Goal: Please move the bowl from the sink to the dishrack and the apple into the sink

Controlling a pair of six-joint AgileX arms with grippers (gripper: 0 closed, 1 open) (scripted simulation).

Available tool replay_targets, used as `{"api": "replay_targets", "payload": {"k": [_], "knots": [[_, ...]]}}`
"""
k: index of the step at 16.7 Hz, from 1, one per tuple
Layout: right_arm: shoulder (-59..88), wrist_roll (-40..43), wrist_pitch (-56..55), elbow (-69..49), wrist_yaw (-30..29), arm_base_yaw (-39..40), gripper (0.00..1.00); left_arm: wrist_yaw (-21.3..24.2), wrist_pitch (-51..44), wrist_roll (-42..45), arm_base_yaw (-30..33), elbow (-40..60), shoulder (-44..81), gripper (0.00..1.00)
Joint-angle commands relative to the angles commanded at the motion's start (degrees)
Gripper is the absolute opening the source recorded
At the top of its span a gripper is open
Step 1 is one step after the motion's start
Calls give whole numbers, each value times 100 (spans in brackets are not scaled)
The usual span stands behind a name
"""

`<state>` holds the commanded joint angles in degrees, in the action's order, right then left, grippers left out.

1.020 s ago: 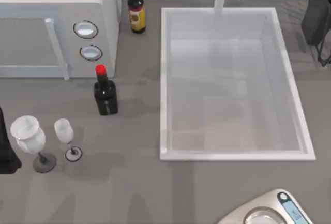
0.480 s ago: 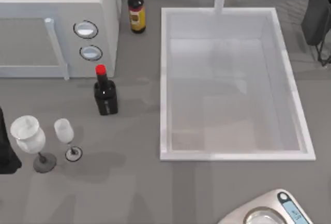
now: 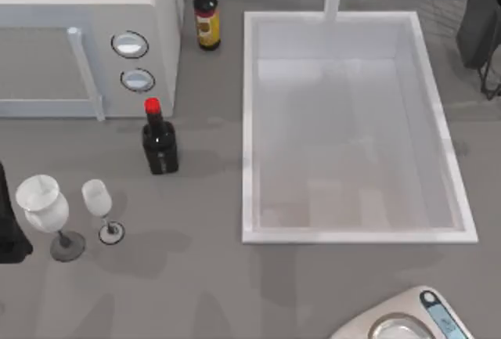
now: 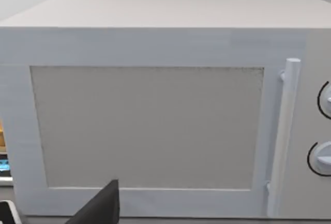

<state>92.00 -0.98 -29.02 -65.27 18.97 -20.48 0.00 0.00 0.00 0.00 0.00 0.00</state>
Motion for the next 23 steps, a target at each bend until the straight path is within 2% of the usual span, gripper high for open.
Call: {"api": "replay_targets", "payload": {"k": [5, 11, 23], "knots": [[870, 3, -1575, 717, -237, 223, 0, 0, 0, 0, 0, 0, 0, 100], [1096, 5, -1814, 920, -309, 291, 0, 0, 0, 0, 0, 0, 0, 100], [1096, 5, -1814, 920, -309, 291, 90, 0, 0, 0, 0, 0, 0, 100]]}}
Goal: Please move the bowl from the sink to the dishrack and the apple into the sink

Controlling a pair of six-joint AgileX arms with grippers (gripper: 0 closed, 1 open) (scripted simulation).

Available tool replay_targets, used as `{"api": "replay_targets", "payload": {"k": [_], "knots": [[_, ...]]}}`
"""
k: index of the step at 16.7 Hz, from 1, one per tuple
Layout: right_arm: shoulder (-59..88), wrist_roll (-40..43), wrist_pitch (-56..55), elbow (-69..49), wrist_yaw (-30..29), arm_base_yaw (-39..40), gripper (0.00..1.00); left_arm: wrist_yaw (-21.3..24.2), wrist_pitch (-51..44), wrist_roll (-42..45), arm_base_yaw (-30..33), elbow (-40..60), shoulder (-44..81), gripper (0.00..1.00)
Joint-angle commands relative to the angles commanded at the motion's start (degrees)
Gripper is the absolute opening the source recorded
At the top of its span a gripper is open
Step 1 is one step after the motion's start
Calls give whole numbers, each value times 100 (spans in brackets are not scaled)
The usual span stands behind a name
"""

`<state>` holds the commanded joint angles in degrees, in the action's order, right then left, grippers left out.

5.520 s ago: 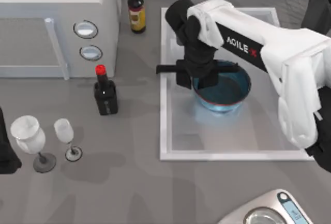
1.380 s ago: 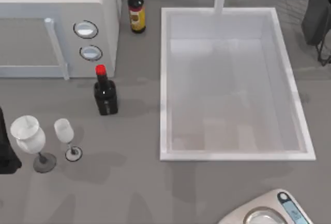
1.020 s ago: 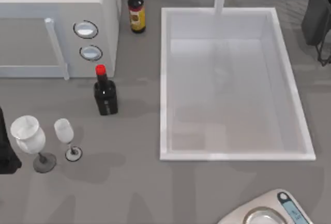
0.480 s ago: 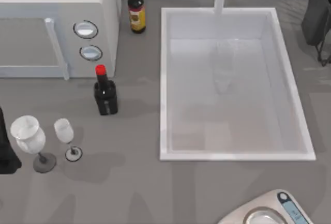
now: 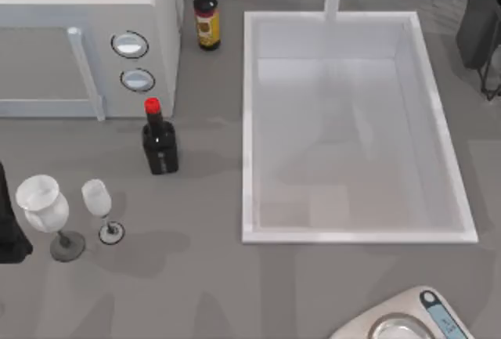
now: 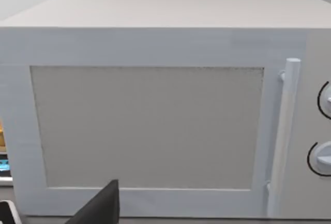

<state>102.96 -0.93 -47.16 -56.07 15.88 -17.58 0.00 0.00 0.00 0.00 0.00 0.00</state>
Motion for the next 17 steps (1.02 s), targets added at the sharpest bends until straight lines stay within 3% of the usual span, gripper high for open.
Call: {"api": "replay_targets", "payload": {"k": [2, 12, 17], "knots": [[0, 0, 0, 0, 0, 0, 100, 0, 0, 0, 0, 0, 0, 100], [-46, 1, 25, 24, -10, -2, 100, 0, 0, 0, 0, 0, 0, 100], [-1047, 10, 524, 610, -182, 186, 100, 0, 0, 0, 0, 0, 0, 100]]}}
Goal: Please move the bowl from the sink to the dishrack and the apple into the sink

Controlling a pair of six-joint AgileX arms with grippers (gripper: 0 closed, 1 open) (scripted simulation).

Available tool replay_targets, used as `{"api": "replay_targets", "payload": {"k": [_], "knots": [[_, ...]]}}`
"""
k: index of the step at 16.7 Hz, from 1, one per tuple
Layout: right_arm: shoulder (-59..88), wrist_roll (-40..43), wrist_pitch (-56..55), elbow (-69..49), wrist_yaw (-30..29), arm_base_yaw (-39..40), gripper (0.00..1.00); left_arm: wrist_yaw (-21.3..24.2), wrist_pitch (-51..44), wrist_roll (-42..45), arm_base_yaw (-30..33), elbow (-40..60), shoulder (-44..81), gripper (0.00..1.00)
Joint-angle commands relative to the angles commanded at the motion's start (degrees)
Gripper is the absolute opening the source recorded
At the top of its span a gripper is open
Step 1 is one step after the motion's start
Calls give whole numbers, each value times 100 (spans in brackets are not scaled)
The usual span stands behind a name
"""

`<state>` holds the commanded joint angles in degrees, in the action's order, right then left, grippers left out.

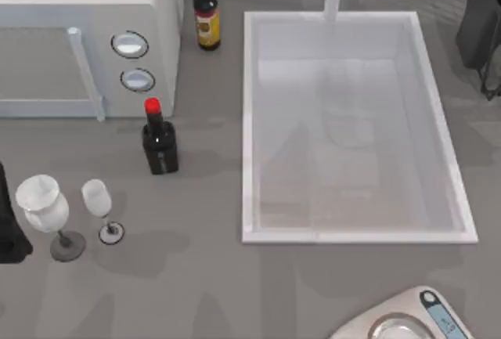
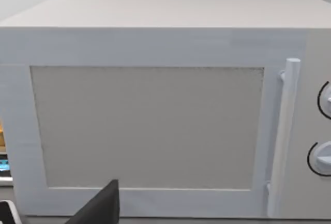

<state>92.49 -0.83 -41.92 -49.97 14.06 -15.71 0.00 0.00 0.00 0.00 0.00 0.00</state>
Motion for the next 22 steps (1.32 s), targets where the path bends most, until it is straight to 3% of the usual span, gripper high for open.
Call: {"api": "replay_targets", "payload": {"k": [15, 22], "knots": [[-7528, 67, 3302, 3939, -1107, 1236, 100, 0, 0, 0, 0, 0, 0, 100], [-9241, 83, 4188, 4992, -1405, 1569, 100, 0, 0, 0, 0, 0, 0, 100]]}}
